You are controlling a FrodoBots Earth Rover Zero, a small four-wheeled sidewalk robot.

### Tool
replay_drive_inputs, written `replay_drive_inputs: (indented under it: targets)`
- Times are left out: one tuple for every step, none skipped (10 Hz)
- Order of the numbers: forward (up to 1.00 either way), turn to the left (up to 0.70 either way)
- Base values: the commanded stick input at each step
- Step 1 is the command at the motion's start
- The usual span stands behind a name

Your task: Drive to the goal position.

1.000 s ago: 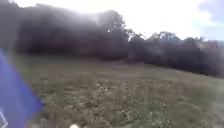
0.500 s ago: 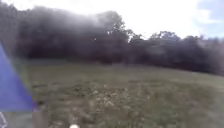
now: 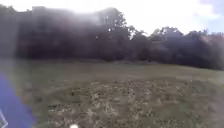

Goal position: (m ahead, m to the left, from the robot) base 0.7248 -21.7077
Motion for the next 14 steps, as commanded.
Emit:
replay_drive_inputs:
  targets:
    - [0.00,0.00]
    - [0.00,0.00]
    - [0.00,0.00]
    - [0.00,0.00]
    - [0.00,0.00]
    - [0.00,0.00]
    - [0.00,0.00]
    - [0.03,0.00]
    - [0.33,0.00]
    - [0.64,0.00]
    - [0.70,0.00]
    - [0.70,0.00]
    - [0.70,0.00]
    - [0.70,0.00]
